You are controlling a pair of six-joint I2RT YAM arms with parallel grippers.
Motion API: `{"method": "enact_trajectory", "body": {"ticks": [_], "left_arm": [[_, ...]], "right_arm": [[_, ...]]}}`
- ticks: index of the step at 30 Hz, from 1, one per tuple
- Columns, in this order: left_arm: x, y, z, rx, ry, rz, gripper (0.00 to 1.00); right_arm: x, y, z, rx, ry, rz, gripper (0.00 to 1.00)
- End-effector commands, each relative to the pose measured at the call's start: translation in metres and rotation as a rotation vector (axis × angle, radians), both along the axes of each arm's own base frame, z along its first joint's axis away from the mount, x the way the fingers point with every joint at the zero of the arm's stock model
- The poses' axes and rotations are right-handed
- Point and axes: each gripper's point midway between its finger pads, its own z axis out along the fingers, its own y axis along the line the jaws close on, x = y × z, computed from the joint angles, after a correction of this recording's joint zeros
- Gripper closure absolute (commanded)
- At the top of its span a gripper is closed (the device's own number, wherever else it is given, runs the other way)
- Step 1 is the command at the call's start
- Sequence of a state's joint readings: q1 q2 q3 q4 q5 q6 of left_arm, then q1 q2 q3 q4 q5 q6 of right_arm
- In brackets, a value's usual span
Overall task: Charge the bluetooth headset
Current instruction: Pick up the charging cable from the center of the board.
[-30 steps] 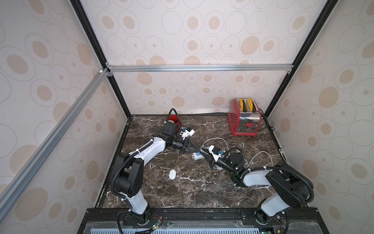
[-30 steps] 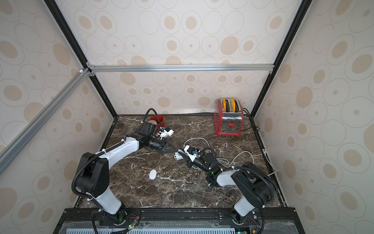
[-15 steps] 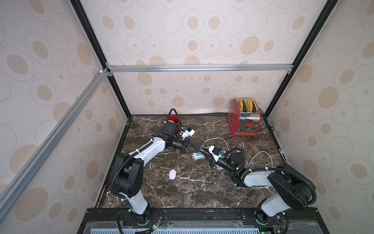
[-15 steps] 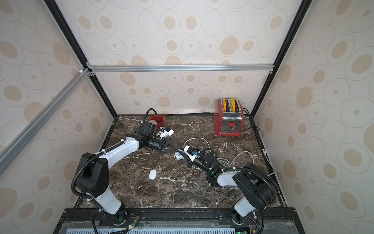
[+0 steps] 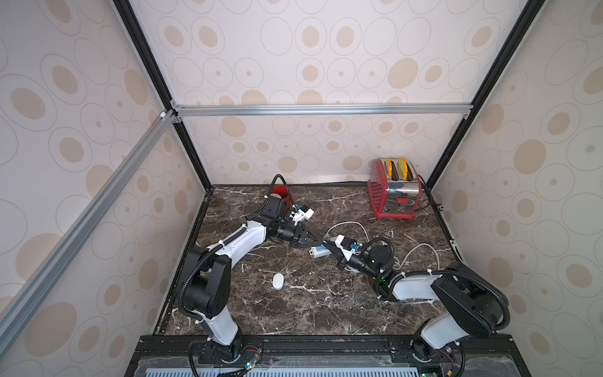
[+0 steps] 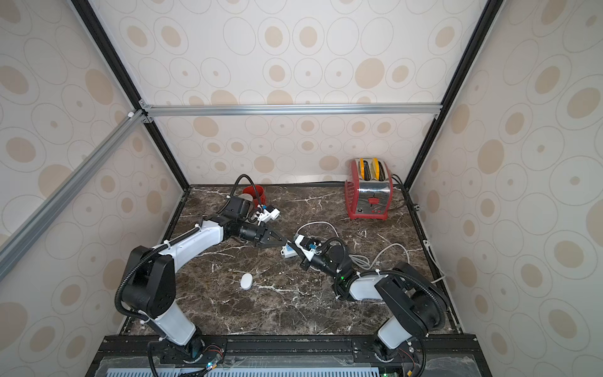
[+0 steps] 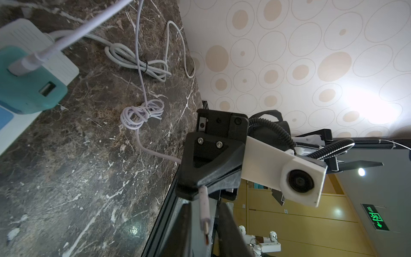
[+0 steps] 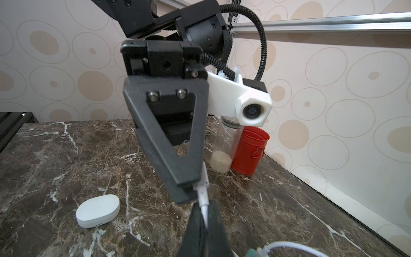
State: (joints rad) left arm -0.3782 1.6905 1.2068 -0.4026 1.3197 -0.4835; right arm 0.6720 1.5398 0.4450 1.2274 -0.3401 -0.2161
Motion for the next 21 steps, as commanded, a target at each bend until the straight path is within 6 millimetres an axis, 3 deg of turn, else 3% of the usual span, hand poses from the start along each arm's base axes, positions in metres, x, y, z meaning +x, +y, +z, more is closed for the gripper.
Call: {"method": "enact_trajectory", "body": {"ticks": [1, 8, 13, 21], "left_arm": [[-0.001, -0.002, 0.014, -0.023, -0.036, -0.019, 0.38], [0.001, -0.003, 0.016, -0.028, -0.043, -0.019, 0.38], [0.0, -0.003, 0.018, -0.035, -0.046, -0.022, 0.62], [-0.001, -0.002, 0.018, -0.043, -0.043, -0.028, 0.76]], "right_arm": [[-0.003, -0.002, 0.009, -0.025, -0.043, 0.006, 1.0], [-0.007, -0.001, 0.004, -0.061, -0.038, 0.025, 1.0], [-0.008, -0.001, -0.001, -0.075, -0.033, 0.031, 1.0], [-0.004, 0.001, 0.002, -0.064, -0.022, 0.025, 1.0]]}}
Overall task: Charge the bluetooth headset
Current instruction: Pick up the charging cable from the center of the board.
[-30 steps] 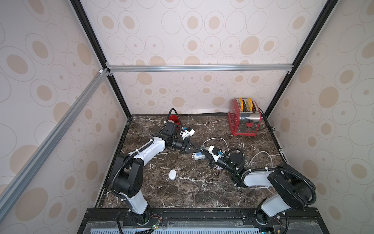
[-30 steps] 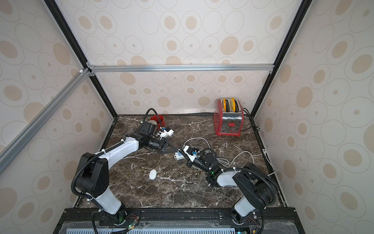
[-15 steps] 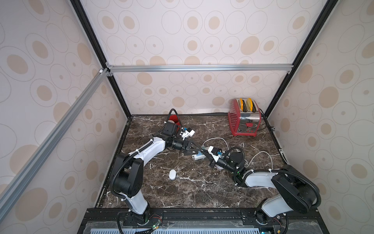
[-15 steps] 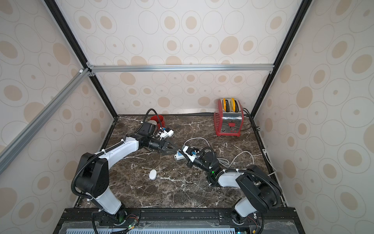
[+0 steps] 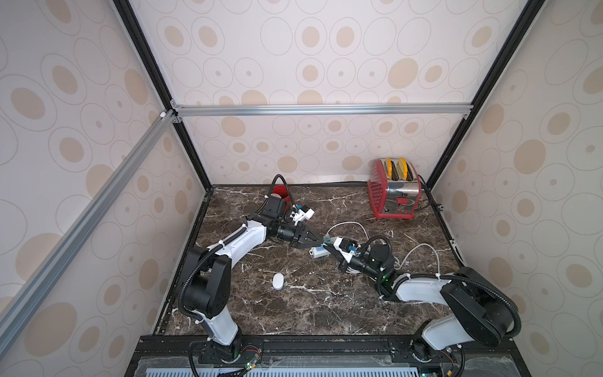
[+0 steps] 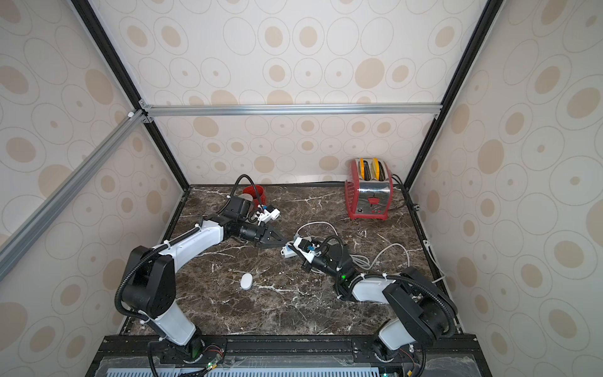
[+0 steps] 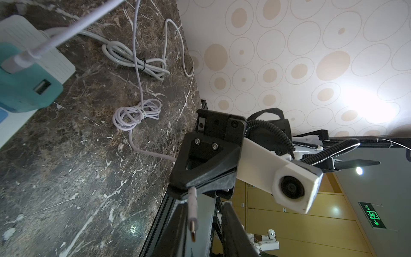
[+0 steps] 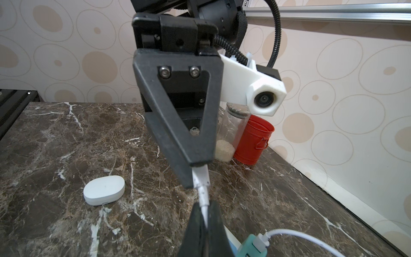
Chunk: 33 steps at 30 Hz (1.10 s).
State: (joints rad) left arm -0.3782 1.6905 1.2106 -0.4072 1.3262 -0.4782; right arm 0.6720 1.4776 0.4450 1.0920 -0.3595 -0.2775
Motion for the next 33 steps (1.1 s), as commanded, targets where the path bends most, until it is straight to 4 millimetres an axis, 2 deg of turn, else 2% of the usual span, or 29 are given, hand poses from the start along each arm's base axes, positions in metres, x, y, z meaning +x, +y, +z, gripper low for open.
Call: {"method": "enact_trajectory", "body": {"ticks": [1, 7, 12, 13, 15, 20, 22, 29, 33], "left_arm": [[-0.001, -0.003, 0.016, -0.036, -0.039, -0.022, 0.78], [-0.001, -0.003, 0.015, -0.038, -0.037, -0.024, 0.86], [-0.001, -0.003, 0.013, -0.035, -0.034, -0.024, 0.98], [-0.001, -0.002, 0.012, -0.033, -0.034, -0.022, 0.99], [0.0, -0.003, 0.012, -0.034, -0.035, -0.022, 1.0], [0.001, -0.003, 0.014, -0.039, -0.036, -0.025, 1.0], [0.001, -0.004, 0.014, -0.04, -0.033, -0.026, 1.0], [-0.001, -0.003, 0.014, -0.039, -0.035, -0.025, 1.0], [-0.001, -0.003, 0.013, -0.039, -0.032, -0.027, 1.0]], "right_arm": [[0.003, 0.002, 0.01, 0.015, -0.026, 0.006, 1.0], [0.004, 0.003, 0.009, 0.022, -0.021, 0.006, 1.0], [0.002, 0.003, 0.01, 0.023, -0.019, 0.015, 1.0], [0.001, 0.003, 0.012, 0.032, -0.019, 0.016, 0.96], [0.002, 0.001, 0.017, 0.062, -0.026, 0.003, 0.83], [-0.003, 0.002, 0.026, 0.103, -0.061, 0.029, 0.75], [-0.004, 0.004, 0.028, 0.114, -0.065, 0.045, 0.75], [-0.001, 0.005, 0.026, 0.113, -0.068, 0.041, 0.91], [-0.001, 0.003, 0.029, 0.12, -0.082, 0.03, 0.92]]}}
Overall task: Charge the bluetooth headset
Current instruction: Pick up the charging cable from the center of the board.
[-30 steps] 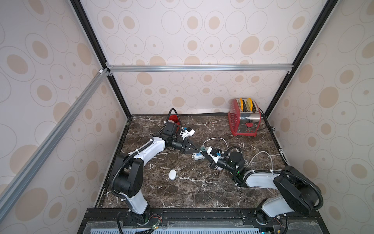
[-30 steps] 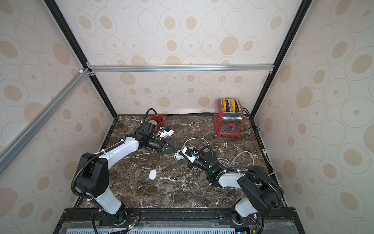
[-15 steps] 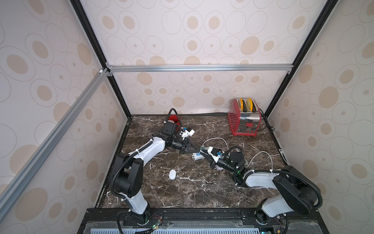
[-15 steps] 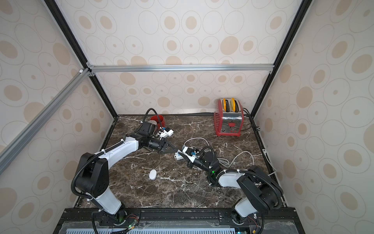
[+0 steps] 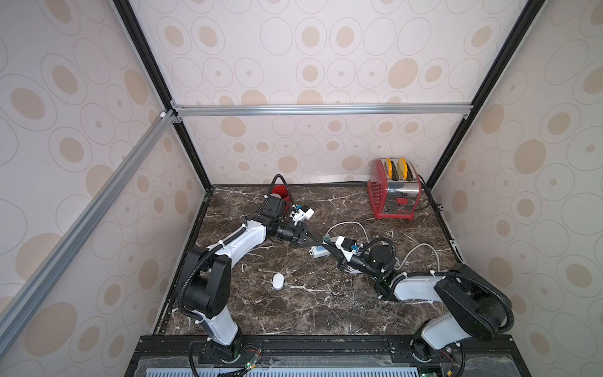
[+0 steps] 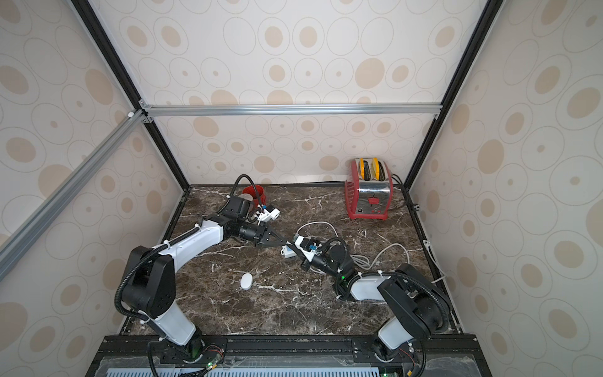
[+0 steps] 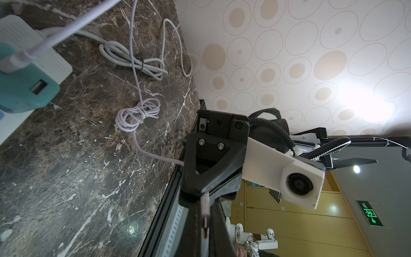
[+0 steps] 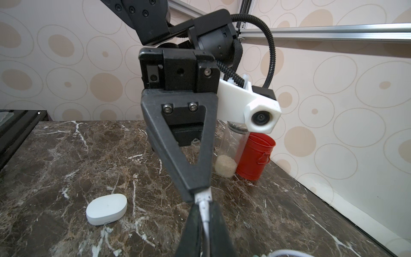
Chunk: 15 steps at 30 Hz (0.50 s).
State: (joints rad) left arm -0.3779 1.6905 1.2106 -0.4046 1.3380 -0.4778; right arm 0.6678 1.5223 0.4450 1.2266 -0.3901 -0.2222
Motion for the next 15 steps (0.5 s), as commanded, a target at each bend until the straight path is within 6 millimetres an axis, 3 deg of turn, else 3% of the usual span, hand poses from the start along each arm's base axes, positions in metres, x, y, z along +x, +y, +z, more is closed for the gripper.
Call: {"method": "enact_trajectory", "body": {"ticks": [1, 4, 11, 15], "left_arm": [[0.0001, -0.0021, 0.01, -0.027, -0.03, -0.019, 1.0], [0.002, -0.0004, 0.0057, -0.019, -0.021, -0.011, 1.0], [0.0038, 0.0004, 0.0052, -0.013, -0.021, -0.005, 1.0], [0.0045, 0.0035, 0.0017, -0.004, -0.015, 0.002, 1.0]], "right_arm": [[-0.0002, -0.0017, 0.0143, 0.036, -0.058, -0.003, 0.91], [-0.001, -0.0022, 0.0155, 0.033, -0.061, -0.005, 0.81], [-0.0025, -0.0027, 0.0153, 0.024, -0.062, 0.0, 0.88], [-0.0034, -0.0039, 0.0165, 0.029, -0.065, -0.004, 0.81]]}}
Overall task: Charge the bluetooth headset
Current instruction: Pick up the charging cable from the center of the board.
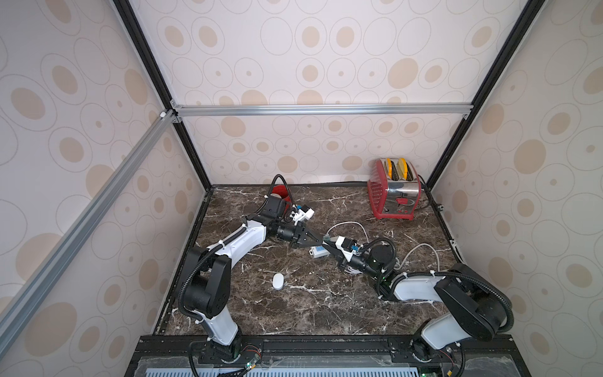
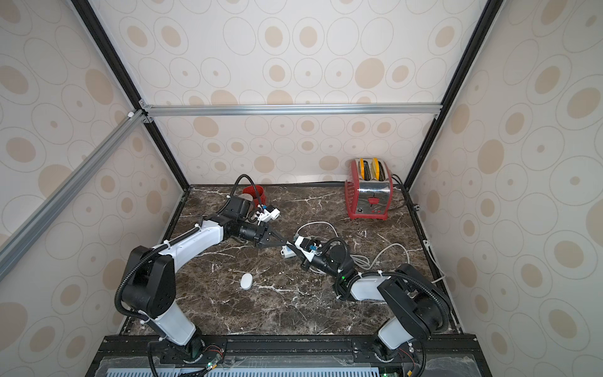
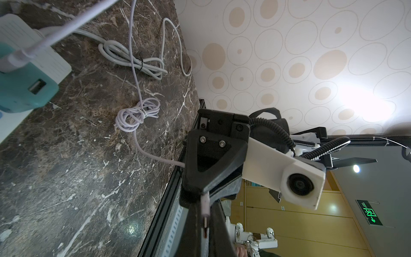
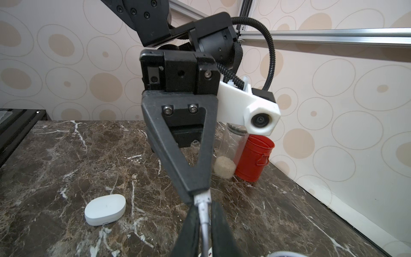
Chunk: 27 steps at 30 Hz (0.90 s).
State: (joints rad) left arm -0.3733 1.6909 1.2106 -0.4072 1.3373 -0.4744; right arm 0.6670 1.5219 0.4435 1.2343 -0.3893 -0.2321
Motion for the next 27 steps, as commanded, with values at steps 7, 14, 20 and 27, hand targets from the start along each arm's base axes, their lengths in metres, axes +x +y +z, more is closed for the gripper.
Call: {"method": "enact_trajectory", "body": {"ticks": [7, 14, 20, 27], "left_arm": [[0.007, 0.005, 0.001, 0.0, -0.011, 0.011, 1.0], [0.008, 0.007, -0.001, 0.002, -0.005, 0.016, 1.0], [0.007, 0.008, 0.004, -0.009, -0.015, 0.012, 1.0], [0.005, 0.008, 0.0, -0.005, -0.004, 0.009, 1.0]], "right_arm": [[-0.006, -0.004, 0.013, 0.021, -0.047, 0.003, 0.81], [-0.007, -0.003, 0.011, 0.01, -0.031, 0.015, 0.82], [-0.005, 0.001, 0.009, 0.007, -0.021, 0.028, 0.82], [-0.004, 0.006, 0.011, 0.02, -0.021, 0.047, 0.89]]}}
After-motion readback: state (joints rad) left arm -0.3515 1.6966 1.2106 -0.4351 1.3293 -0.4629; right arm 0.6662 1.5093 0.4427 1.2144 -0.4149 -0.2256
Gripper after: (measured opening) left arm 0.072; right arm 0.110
